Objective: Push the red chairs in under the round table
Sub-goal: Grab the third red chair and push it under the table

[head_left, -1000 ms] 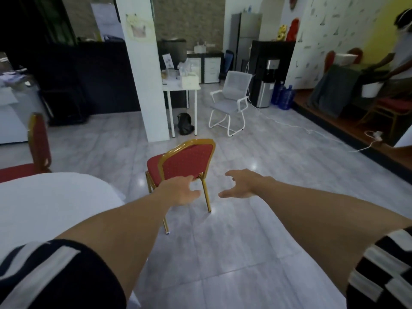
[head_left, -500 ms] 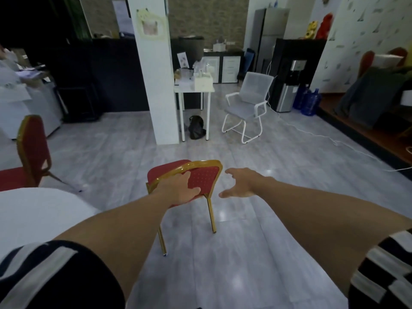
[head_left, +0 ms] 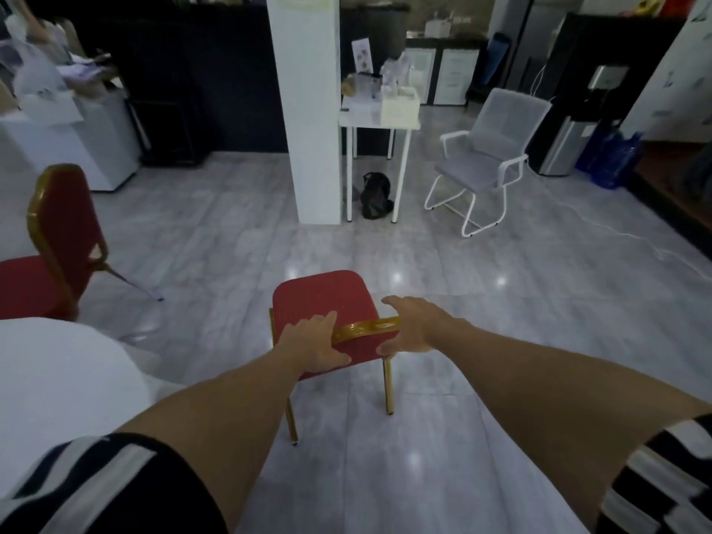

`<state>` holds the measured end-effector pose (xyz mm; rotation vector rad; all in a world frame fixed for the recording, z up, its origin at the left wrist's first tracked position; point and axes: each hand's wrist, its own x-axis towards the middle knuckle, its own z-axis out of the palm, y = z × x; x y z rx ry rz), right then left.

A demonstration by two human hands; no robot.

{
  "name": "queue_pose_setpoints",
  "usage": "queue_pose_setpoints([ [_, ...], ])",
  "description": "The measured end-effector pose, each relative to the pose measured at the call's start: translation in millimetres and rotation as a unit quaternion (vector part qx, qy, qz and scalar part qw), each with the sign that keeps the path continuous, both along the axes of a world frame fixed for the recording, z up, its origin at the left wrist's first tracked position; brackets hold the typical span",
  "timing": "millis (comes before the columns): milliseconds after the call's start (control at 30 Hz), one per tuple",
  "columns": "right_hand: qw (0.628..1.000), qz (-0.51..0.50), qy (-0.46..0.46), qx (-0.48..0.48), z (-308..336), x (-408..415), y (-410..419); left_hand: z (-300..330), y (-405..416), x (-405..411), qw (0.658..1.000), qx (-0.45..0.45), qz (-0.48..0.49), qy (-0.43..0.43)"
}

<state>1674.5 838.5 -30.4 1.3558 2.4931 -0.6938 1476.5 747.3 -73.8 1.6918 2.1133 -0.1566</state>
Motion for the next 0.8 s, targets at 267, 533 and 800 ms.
queue_pose_setpoints([
  [267, 0.990, 0.134, -0.037, -0.024, -52, -41, 62, -41, 31, -16, 0.997, -0.042, 0.050, -0.028],
  [533, 0.968, 0.249, -0.023, -0.032, -105, -48, 93, -56, 48, -18, 0.987, -0.075, 0.104, -0.095],
  [800, 0.957, 0.290, -0.009, 0.004, -116, -45, 99, -49, 49, -12, 0.990, -0.096, 0.092, -0.054],
])
